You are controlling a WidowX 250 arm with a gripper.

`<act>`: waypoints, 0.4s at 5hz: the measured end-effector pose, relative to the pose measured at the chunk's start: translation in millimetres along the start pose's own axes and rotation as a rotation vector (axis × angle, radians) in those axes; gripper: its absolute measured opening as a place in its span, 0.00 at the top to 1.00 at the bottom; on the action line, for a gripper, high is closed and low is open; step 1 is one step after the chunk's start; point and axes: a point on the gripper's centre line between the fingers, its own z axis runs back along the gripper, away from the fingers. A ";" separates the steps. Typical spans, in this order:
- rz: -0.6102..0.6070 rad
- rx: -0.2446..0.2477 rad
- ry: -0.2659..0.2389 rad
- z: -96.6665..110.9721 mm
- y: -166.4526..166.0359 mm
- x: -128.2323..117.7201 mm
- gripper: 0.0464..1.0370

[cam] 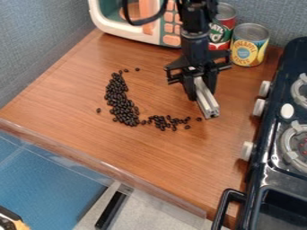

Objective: Sweep into pile

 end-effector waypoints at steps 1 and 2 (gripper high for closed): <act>-0.026 0.008 -0.021 -7.3 -1.2 -5.6 0.65; -0.030 0.003 -0.039 -12.0 0.8 -4.5 0.65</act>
